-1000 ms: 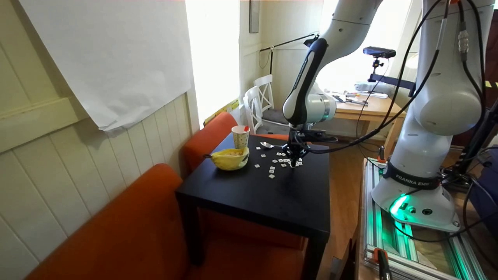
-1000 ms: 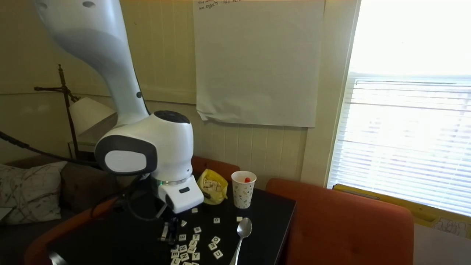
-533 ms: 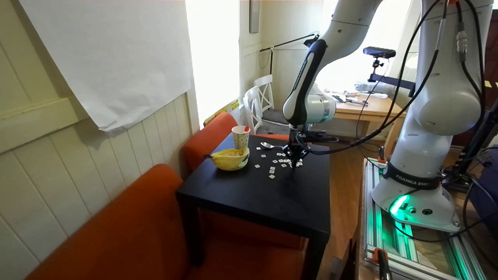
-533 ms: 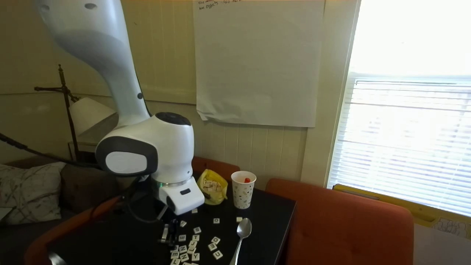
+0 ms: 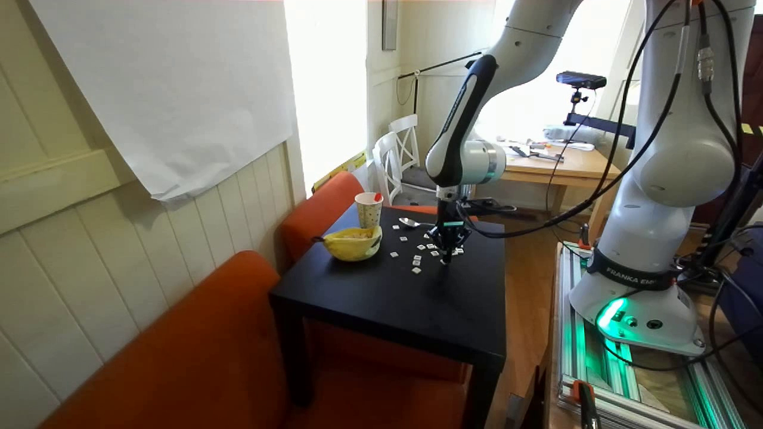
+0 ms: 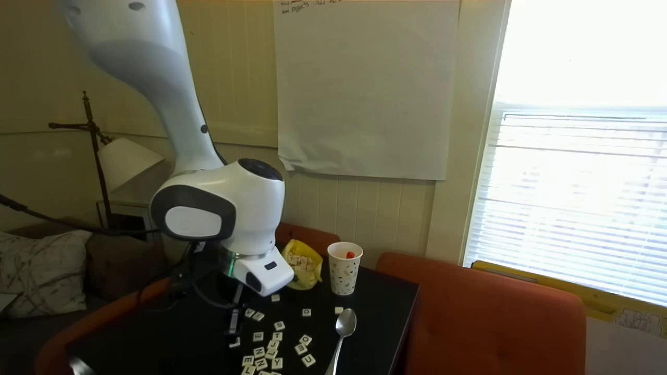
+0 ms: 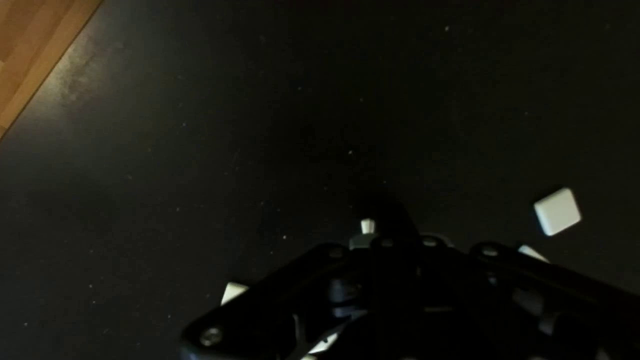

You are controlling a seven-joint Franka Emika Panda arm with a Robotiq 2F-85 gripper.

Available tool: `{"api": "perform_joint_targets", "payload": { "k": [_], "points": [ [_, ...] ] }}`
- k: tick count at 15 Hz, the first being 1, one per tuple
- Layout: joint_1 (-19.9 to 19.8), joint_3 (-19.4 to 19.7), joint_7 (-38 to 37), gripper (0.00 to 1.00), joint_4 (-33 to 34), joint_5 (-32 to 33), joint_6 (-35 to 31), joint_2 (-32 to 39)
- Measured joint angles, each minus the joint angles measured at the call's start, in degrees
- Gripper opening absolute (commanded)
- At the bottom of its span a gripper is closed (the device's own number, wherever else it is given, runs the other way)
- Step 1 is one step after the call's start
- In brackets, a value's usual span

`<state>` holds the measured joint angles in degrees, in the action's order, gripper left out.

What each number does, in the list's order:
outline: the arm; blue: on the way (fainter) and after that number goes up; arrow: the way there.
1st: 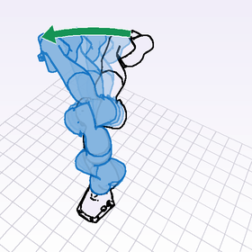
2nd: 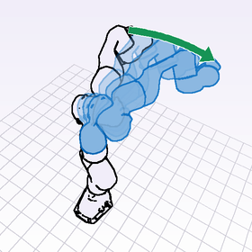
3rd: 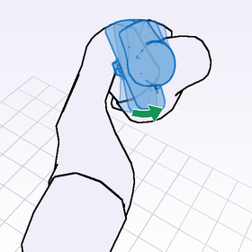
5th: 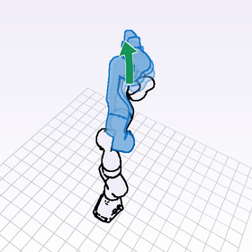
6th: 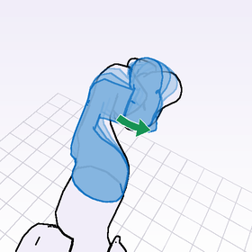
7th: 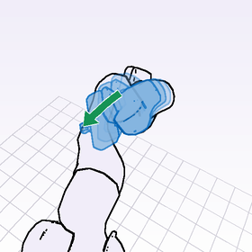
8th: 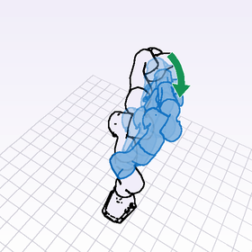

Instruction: Pick up the object and align it with the other object in a straight line

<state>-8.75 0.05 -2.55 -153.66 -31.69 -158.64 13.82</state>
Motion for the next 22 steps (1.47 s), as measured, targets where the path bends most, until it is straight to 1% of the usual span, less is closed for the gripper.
{"api": "perform_joint_targets", "payload": {
  "k": [5, 11, 17, 22],
  "points": [
    [0.7, -0.1, 0.7, 0.03, 1.8, 3.5, 2.1, 0.8],
    [1.0, 0.1, 0.3, 0.02, 5.8, 7.6, 3.0, 2.9],
    [1.7, 2.6, -1.6, 0.03, 9.8, 14.0, 3.2, 5.1],
    [2.5, 2.8, -1.4, 0.03, 11.9, 17.5, 4.3, 6.2]
  ]
}}
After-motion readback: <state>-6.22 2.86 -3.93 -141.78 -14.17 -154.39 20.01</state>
